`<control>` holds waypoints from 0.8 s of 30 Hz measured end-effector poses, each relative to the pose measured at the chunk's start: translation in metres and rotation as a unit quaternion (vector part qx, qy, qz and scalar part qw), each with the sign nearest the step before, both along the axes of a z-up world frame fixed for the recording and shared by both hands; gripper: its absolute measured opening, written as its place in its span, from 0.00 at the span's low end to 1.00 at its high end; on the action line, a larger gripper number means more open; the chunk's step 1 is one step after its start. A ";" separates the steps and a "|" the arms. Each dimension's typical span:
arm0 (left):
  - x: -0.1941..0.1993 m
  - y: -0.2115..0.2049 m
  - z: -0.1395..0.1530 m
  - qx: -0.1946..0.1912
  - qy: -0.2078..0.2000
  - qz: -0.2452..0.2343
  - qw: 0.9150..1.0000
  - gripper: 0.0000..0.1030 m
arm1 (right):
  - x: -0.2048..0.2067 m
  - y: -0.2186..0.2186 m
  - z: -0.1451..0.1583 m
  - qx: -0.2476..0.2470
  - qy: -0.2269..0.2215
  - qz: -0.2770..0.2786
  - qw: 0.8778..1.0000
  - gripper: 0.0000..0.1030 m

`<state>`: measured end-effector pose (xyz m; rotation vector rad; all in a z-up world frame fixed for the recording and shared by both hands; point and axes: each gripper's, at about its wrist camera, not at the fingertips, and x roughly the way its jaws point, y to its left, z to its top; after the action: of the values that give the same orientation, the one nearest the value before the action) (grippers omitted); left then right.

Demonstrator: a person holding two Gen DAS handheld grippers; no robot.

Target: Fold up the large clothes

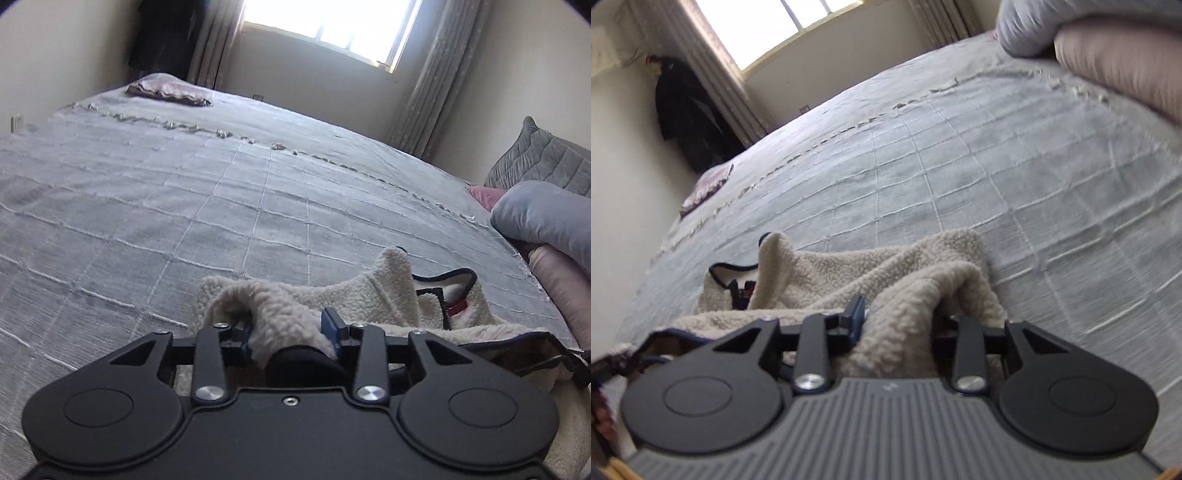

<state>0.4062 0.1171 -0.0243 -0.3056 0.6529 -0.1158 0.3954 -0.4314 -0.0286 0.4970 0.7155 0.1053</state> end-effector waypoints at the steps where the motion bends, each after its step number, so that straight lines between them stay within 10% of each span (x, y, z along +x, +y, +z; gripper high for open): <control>1: 0.001 0.002 -0.003 -0.005 0.002 -0.001 1.000 0.37 | 0.001 -0.002 -0.002 0.011 -0.001 0.000 1.000 0.32; 8: -0.006 0.023 0.032 -0.029 0.006 -0.069 0.997 0.52 | -0.005 -0.031 0.031 0.077 -0.001 0.023 0.997 0.48; 11: -0.017 0.033 0.051 -0.004 -0.028 -0.033 0.999 0.95 | -0.019 -0.046 0.056 0.046 -0.042 -0.034 0.997 0.98; 24: 0.028 0.004 0.016 0.085 -0.001 -0.055 0.995 0.85 | 0.013 0.034 0.032 -0.216 -0.034 0.041 0.975 0.84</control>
<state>0.4338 0.1208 -0.0083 -0.1056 0.6726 -0.1650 0.4085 -0.3979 0.0035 0.0473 0.6685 0.0416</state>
